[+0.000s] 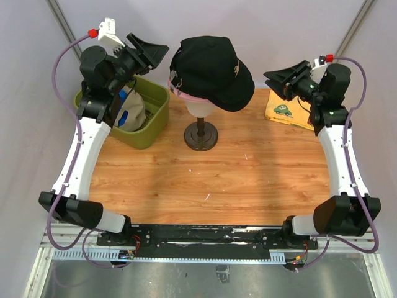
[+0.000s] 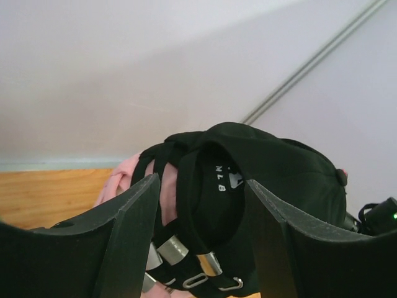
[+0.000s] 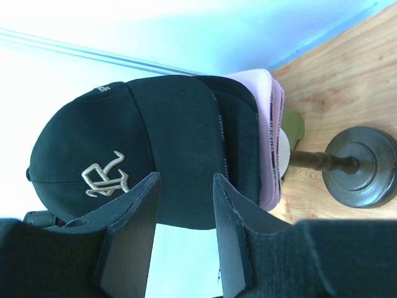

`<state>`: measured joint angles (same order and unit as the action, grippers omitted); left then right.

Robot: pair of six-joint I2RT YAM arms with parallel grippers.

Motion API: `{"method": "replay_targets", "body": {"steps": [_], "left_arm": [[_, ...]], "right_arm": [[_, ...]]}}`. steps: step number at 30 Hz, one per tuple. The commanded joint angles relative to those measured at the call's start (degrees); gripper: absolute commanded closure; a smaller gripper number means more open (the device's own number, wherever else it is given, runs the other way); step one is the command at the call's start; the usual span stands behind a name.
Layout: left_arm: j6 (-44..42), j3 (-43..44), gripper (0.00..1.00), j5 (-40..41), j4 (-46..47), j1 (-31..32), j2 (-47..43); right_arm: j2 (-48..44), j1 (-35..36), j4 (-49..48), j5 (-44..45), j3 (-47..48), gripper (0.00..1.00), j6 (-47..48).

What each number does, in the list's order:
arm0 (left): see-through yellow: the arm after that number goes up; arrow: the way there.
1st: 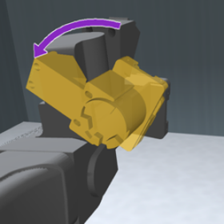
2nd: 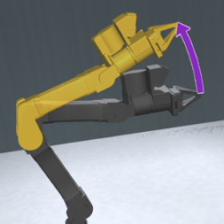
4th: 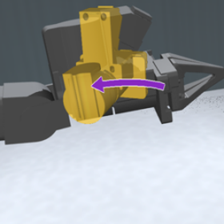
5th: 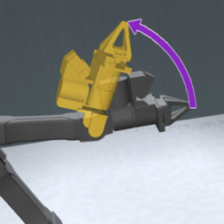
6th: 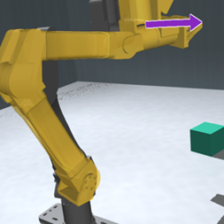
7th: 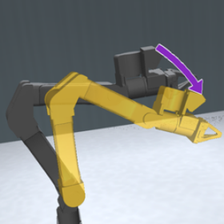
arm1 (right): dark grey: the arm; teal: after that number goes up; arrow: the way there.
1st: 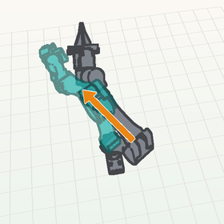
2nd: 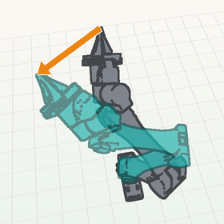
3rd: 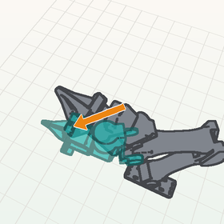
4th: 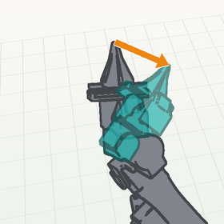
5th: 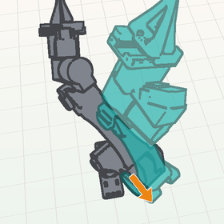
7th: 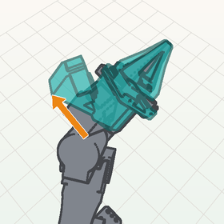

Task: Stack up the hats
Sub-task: Stack the hat on the hat.

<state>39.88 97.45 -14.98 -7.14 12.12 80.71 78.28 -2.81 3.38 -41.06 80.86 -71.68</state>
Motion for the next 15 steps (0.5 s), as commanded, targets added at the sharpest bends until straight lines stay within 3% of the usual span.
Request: {"method": "replay_targets", "body": {"steps": [1,15], "left_arm": [[-2.5,3.5,0.38,-7.4,2.1,-0.2,2.8],[-9.6,11.9,0.37,-6.6,-6.6,1.8,10.2]], "right_arm": [[1.0,-0.5,2.3,1.0,4.9,0.59,3.5],[6.1,1.8,8.5,2.5,16.3,0.59,8.5]]}}
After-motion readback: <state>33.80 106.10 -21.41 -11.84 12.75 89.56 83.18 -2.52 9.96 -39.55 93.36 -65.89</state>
